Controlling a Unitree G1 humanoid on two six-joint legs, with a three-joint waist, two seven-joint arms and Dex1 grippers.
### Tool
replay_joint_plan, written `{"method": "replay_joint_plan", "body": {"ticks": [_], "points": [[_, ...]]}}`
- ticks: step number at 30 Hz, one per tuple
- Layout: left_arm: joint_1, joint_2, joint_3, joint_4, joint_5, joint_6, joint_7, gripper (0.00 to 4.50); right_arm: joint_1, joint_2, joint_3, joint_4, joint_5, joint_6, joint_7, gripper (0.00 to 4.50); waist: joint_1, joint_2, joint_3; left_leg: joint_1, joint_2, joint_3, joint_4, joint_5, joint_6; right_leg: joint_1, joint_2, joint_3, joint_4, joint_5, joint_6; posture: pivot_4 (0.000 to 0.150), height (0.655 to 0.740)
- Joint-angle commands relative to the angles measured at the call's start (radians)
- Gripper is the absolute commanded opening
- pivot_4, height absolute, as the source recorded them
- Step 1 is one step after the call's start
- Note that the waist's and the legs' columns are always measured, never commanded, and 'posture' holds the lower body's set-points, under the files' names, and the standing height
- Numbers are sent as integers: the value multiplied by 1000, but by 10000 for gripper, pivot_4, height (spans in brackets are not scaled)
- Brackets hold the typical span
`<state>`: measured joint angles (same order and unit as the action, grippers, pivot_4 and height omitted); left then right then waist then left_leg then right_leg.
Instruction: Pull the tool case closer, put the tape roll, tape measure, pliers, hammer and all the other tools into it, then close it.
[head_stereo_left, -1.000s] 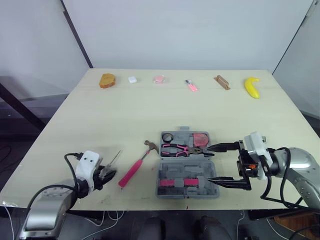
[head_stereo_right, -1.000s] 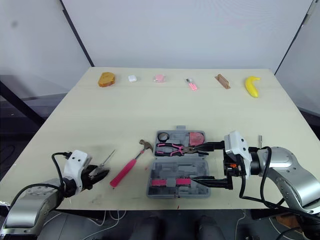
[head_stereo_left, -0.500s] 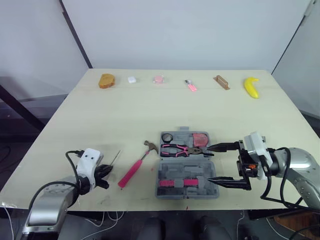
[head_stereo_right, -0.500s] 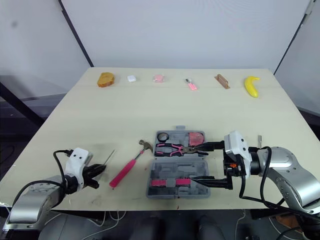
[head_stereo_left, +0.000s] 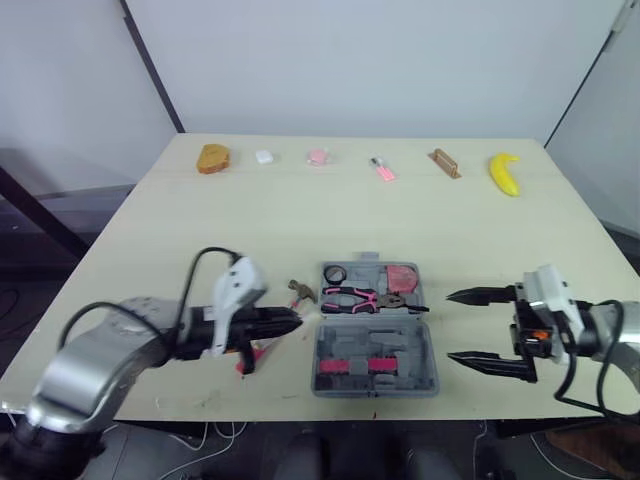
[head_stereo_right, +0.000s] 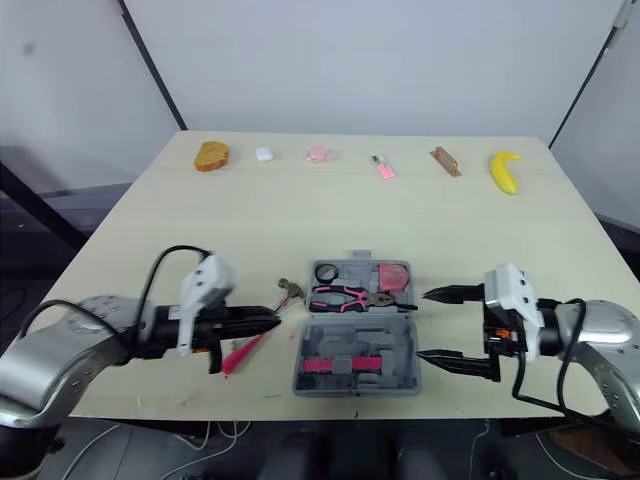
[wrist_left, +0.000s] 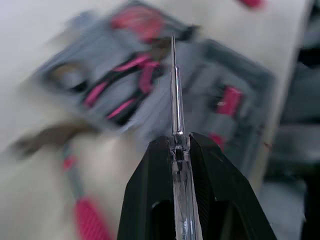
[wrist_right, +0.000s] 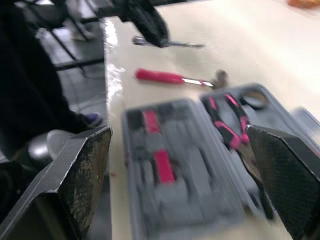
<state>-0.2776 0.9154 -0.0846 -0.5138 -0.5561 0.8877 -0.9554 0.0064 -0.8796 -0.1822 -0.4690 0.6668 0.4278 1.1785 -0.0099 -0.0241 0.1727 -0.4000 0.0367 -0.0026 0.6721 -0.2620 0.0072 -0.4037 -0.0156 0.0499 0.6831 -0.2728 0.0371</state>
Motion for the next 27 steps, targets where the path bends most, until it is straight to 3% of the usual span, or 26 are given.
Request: {"method": "replay_joint_plan", "body": {"ticks": [1,5,11,27], "points": [[-163,-37,-170,36,46,49,-37,258,44,-14,-71,-45,0,-23,-6,45000,0,0,0,0,0,0,0,0,0,1,1,-1,-1,0,0,1500,7400],[-359,-103,-373,129,131,110,-57,258,107,-8,-110,-86,-5,-22,-36,45000,-7,0,0,-2,0,0,-1,0,0,1,1,-2,-4,0,0,1500,7400],[-492,-186,-589,259,308,47,-66,258,168,-23,-170,-92,-13,-31,-36,45000,1,0,0,-2,-1,0,-1,0,0,1,2,-1,-4,0,0,1500,7400],[-548,-244,-704,360,502,-67,-162,258,223,-23,-241,-135,-10,-27,-67,45000,5,0,0,-2,-1,-1,-1,0,0,1,1,-1,-4,0,0,1500,7400]]}}
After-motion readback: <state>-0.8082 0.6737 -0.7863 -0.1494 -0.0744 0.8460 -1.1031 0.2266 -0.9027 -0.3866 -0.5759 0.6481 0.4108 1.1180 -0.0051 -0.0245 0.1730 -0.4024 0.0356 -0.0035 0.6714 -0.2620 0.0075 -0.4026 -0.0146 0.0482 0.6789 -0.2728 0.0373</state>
